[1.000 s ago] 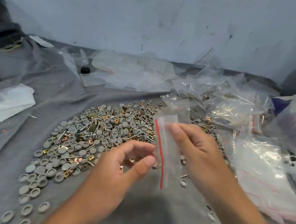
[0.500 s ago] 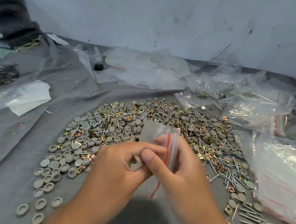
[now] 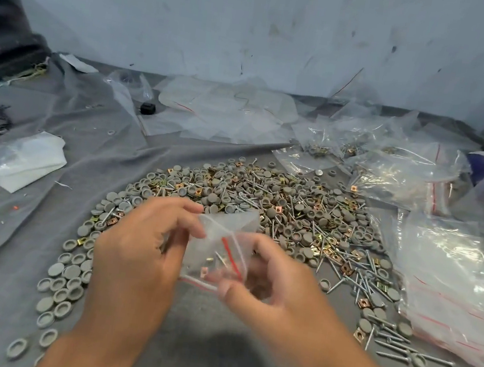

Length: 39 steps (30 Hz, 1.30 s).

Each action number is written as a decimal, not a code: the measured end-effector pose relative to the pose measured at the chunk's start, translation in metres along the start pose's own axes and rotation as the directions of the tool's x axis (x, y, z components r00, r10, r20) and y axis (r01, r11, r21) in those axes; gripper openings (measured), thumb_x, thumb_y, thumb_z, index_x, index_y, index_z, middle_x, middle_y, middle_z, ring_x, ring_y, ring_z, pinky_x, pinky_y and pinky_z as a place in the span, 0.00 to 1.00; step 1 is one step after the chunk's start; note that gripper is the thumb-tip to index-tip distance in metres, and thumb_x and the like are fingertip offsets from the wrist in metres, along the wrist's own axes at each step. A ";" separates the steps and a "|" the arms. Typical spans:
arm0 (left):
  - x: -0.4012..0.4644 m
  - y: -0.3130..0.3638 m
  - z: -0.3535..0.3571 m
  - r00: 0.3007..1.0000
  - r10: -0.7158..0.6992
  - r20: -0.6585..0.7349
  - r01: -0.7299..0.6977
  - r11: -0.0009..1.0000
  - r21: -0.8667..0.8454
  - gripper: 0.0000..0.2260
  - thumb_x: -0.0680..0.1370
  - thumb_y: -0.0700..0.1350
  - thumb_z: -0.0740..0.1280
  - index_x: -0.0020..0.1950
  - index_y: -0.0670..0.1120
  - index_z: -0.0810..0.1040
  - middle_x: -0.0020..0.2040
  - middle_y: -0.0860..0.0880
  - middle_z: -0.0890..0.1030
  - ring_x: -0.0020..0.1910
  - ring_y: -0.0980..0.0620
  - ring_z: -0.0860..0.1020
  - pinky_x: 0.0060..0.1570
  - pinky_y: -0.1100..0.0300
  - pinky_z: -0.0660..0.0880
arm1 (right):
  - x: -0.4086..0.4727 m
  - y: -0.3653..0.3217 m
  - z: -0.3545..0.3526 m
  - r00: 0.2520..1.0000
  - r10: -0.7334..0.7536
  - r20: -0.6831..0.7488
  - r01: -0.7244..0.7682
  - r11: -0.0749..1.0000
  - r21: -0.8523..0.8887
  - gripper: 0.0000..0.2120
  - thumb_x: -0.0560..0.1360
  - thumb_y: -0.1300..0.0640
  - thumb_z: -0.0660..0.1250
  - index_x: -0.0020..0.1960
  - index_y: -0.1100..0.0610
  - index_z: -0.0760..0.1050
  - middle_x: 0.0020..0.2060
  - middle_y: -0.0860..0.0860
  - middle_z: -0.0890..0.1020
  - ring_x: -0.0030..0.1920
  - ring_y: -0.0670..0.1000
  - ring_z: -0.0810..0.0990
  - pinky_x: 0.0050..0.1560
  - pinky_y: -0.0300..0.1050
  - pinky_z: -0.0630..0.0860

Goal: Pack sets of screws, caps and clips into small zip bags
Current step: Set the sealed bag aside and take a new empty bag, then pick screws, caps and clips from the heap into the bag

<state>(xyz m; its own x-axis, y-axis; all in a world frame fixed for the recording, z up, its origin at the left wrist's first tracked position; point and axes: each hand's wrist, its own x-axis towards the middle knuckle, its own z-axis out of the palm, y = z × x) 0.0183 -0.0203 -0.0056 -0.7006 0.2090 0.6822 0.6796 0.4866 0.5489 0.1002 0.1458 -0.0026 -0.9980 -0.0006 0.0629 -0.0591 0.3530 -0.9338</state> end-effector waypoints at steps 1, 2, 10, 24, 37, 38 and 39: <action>-0.001 -0.002 0.000 0.999 0.035 0.007 -0.035 0.999 0.027 0.14 0.73 0.30 0.72 0.43 0.51 0.84 0.51 0.57 0.83 0.52 0.64 0.79 0.52 0.76 0.69 | 0.000 0.000 -0.006 0.992 0.018 0.124 -0.016 1.000 -0.023 0.19 0.75 0.42 0.69 0.65 0.38 0.71 0.52 0.41 0.85 0.46 0.45 0.83 0.44 0.44 0.77; -0.001 -0.003 0.000 0.998 0.055 0.018 -0.056 0.997 0.044 0.14 0.73 0.30 0.71 0.45 0.50 0.86 0.52 0.56 0.83 0.52 0.64 0.79 0.54 0.75 0.69 | 0.001 0.003 -0.015 0.979 0.040 0.200 -0.024 0.996 -0.082 0.21 0.75 0.40 0.69 0.66 0.36 0.70 0.53 0.39 0.84 0.48 0.43 0.83 0.45 0.38 0.77; -0.002 -0.001 0.001 0.984 0.055 0.167 -0.057 0.998 0.008 0.14 0.75 0.32 0.72 0.57 0.47 0.84 0.55 0.58 0.81 0.53 0.64 0.78 0.58 0.77 0.67 | 0.036 0.068 -0.106 0.972 0.175 -0.158 -0.231 0.575 -0.785 0.27 0.80 0.57 0.67 0.76 0.42 0.66 0.71 0.44 0.70 0.70 0.48 0.68 0.73 0.48 0.66; -0.015 0.005 0.014 0.906 -0.030 0.423 0.050 0.998 -0.035 0.20 0.74 0.69 0.65 0.62 0.63 0.75 0.55 0.65 0.74 0.51 0.62 0.76 0.53 0.67 0.73 | 0.039 0.084 -0.098 0.988 0.117 -0.098 -0.149 0.592 -0.792 0.06 0.79 0.47 0.67 0.51 0.38 0.70 0.47 0.39 0.71 0.49 0.45 0.72 0.49 0.43 0.71; -0.016 0.009 0.018 0.897 -0.067 0.437 0.065 0.998 0.020 0.23 0.74 0.69 0.62 0.63 0.59 0.78 0.52 0.67 0.70 0.49 0.63 0.74 0.51 0.76 0.67 | 0.025 0.029 -0.073 0.989 -0.132 -0.061 0.126 0.988 -0.089 0.04 0.79 0.43 0.67 0.49 0.42 0.77 0.36 0.43 0.77 0.36 0.45 0.72 0.35 0.40 0.68; -0.016 0.009 0.019 0.897 -0.066 0.438 0.066 0.998 0.016 0.23 0.74 0.68 0.63 0.62 0.58 0.78 0.52 0.66 0.71 0.48 0.63 0.74 0.50 0.74 0.68 | 0.023 0.023 -0.065 0.987 -0.157 -0.034 0.156 0.987 -0.034 0.04 0.79 0.44 0.68 0.49 0.43 0.77 0.37 0.43 0.78 0.36 0.47 0.72 0.36 0.41 0.69; -0.016 0.009 0.020 0.896 -0.062 0.439 0.063 0.998 0.012 0.22 0.74 0.68 0.64 0.61 0.57 0.79 0.52 0.65 0.72 0.48 0.63 0.74 0.49 0.73 0.68 | 0.021 0.019 -0.057 0.982 -0.188 -0.009 0.188 0.982 -0.019 0.03 0.78 0.44 0.68 0.49 0.42 0.77 0.38 0.44 0.78 0.37 0.47 0.73 0.36 0.41 0.70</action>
<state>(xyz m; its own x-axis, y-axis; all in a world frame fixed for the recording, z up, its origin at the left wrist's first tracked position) 0.0314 -0.0019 -0.0212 -0.7654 0.5296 0.3656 0.6316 0.5093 0.5846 0.0790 0.2060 0.0016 -0.9689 -0.0583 0.2403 -0.2448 0.3640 -0.8986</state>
